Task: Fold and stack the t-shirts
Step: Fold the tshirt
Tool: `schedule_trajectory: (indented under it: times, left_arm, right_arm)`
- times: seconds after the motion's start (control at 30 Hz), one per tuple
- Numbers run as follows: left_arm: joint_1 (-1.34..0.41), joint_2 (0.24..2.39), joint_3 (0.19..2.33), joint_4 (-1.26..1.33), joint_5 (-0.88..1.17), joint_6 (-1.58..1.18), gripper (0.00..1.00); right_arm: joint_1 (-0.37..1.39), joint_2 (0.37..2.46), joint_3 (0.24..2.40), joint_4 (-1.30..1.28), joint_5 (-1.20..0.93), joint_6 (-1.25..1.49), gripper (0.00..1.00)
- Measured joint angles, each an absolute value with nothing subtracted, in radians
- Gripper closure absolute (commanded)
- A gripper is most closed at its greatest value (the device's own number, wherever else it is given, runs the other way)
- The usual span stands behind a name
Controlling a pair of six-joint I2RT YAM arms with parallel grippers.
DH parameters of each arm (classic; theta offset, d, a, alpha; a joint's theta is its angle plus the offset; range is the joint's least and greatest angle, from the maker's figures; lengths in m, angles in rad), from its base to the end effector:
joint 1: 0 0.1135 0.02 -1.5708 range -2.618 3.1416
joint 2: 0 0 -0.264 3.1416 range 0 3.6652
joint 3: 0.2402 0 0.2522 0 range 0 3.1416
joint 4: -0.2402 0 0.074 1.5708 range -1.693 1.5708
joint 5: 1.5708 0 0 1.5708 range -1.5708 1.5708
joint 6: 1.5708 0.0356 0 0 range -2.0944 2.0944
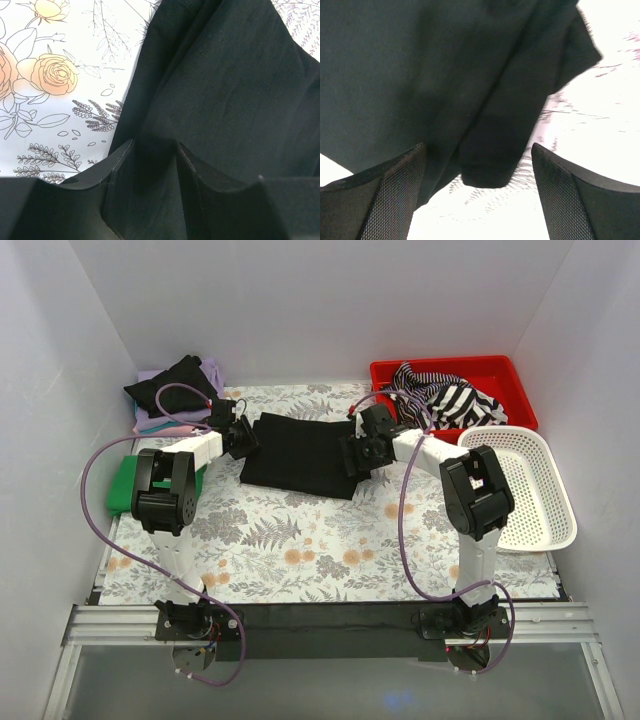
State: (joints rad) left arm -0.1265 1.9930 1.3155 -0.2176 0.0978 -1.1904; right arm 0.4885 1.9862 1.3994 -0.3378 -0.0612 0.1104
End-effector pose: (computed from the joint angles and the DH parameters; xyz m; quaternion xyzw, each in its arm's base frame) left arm 0.4213 -0.0571 0.1621 -0.4640 0.8203 -0.2391 0.2336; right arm 0.3784 0.2036 0.1819 -0.1877 0.9291 0.1213 0.2947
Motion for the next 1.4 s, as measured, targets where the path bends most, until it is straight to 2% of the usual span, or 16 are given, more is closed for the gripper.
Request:
schedule_trajectory:
  times: [0.2, 0.4, 0.6, 0.7, 0.73, 0.8, 0.83, 0.87, 0.9, 0.93, 1.2, 1.4]
  left_arm:
    - [-0.126, 1.993, 1.316, -0.218, 0.098, -1.191, 0.64]
    - [-0.128, 1.993, 1.316, -0.218, 0.099, -1.191, 0.64]
    - [-0.128, 1.993, 1.316, -0.218, 0.099, -1.190, 0.64]
    - [-0.128, 1.994, 1.316, -0.218, 0.099, -1.190, 0.64]
    - [-0.128, 1.994, 1.316, -0.218, 0.099, -1.190, 0.64]
    - [-0.128, 1.994, 1.316, -0.217, 0.099, -1.190, 0.64]
    - [-0.128, 1.994, 1.316, -0.218, 0.099, -1.190, 0.64]
    - [-0.128, 1.994, 1.316, -0.218, 0.099, -1.190, 0.64]
    - [-0.128, 1.994, 1.316, -0.218, 0.099, -1.190, 0.64]
    - [-0.128, 1.994, 1.316, -0.218, 0.099, -1.190, 0.64]
    - [-0.131, 1.994, 1.317, -0.233, 0.105, -1.194, 0.64]
    - [-0.141, 1.927, 1.228, -0.250, 0.133, -1.245, 0.64]
  right_arm:
    - [0.488, 2.002, 1.399, -0.330, -0.141, 0.130, 0.12]
    - [0.487, 2.006, 1.389, -0.268, -0.256, 0.152, 0.18]
    - [0.484, 2.061, 1.402, -0.176, -0.399, 0.212, 0.18]
    - [0.483, 2.090, 1.405, -0.107, -0.471, 0.254, 0.24]
    - [0.483, 2.099, 1.405, -0.084, -0.493, 0.267, 0.32]
    - [0.482, 2.117, 1.400, -0.042, -0.529, 0.293, 0.42]
    - [0.480, 2.127, 1.394, -0.015, -0.554, 0.308, 0.62]
    - [0.480, 2.133, 1.390, 0.004, -0.565, 0.312, 0.77]
    - [0.479, 2.142, 1.382, 0.019, -0.575, 0.327, 0.90]
    - [0.477, 2.155, 1.367, 0.044, -0.602, 0.353, 0.98]
    - [0.422, 2.144, 1.273, 0.139, -0.715, 0.387, 0.99]
    - [0.322, 2.019, 1.162, -0.070, -0.730, 0.216, 0.99]
